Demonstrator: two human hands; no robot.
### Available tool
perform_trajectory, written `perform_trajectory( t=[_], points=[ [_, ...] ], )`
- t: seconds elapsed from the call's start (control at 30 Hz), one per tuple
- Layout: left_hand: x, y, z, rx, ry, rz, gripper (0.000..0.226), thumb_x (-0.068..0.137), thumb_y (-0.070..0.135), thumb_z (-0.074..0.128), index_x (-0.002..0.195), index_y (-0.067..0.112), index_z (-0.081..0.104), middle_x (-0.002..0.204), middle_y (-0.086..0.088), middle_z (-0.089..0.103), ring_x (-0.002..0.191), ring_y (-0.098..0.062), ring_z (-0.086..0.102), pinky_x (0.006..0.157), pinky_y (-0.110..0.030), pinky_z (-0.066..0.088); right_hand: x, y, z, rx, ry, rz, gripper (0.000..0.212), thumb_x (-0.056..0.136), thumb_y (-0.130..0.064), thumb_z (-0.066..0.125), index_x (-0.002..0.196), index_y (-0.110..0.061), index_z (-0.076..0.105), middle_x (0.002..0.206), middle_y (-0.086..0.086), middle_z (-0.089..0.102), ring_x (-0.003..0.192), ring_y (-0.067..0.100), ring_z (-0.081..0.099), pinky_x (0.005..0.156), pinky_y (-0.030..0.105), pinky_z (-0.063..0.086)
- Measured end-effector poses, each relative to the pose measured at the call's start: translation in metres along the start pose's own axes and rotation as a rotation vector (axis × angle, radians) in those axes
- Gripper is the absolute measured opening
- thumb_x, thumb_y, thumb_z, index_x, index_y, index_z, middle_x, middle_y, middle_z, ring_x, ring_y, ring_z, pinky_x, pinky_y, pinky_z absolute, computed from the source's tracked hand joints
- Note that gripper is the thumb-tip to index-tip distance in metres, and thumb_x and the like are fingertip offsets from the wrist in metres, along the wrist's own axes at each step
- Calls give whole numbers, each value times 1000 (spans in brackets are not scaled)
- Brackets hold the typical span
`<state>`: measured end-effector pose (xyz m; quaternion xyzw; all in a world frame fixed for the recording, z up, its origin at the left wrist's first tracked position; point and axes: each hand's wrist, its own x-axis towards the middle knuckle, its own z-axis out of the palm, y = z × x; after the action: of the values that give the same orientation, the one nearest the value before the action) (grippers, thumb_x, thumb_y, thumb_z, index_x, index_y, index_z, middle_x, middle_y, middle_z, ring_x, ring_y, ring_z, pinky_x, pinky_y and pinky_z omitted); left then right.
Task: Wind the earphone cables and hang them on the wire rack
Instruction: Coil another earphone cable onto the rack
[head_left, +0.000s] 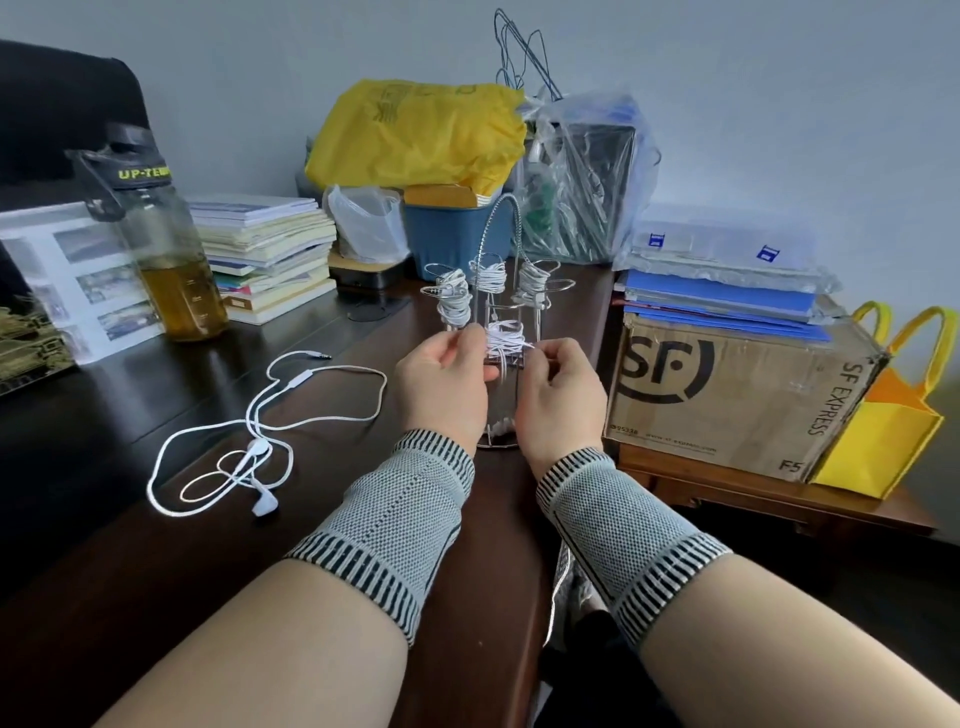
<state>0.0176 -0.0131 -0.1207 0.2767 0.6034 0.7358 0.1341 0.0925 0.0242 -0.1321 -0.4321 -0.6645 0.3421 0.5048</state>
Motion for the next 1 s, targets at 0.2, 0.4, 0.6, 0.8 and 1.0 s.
perform_trajectory(
  t=[0.2, 0.4, 0.6, 0.8, 1.0],
  points=[
    [0, 0, -4, 79, 67, 43, 16, 92, 26, 61, 76, 25, 65, 62, 10, 64, 51, 2, 61, 56, -19, 48, -3, 2, 2, -103, 70, -201, 14, 94, -16, 51, 95, -13, 65, 95, 4, 63, 93, 24, 58, 82, 33, 45],
    [1, 4, -9, 200, 191, 100, 30, 76, 47, 47, 63, 20, 51, 66, -7, 64, 70, -35, 64, 71, -47, 56, -7, 0, 1, -177, 3, -237, 14, 92, -14, 46, 91, -26, 39, 80, 0, 59, 78, 25, 56, 64, 30, 35],
    [-11, 9, -7, 420, -3, -2, 51, 93, 28, 42, 52, 12, 66, 64, -12, 68, 72, -33, 64, 70, -36, 53, -6, 3, 4, -211, 11, -311, 14, 88, -6, 46, 91, -15, 56, 83, 2, 58, 82, 29, 56, 66, 31, 38],
    [-20, 12, -5, 634, -210, -22, 39, 97, 21, 41, 70, -2, 59, 75, -17, 59, 83, -35, 55, 66, -34, 38, -4, 2, 2, -179, -10, -269, 16, 89, -6, 49, 89, -16, 63, 86, -3, 55, 89, 25, 55, 69, 27, 34],
    [-21, 9, -4, 514, -204, -39, 41, 92, 12, 47, 51, 6, 47, 54, -4, 46, 56, -20, 42, 52, -32, 32, -7, -5, -4, -109, -57, -160, 25, 89, -5, 48, 86, -18, 69, 84, -13, 54, 99, 17, 53, 74, 15, 29]
  ],
)
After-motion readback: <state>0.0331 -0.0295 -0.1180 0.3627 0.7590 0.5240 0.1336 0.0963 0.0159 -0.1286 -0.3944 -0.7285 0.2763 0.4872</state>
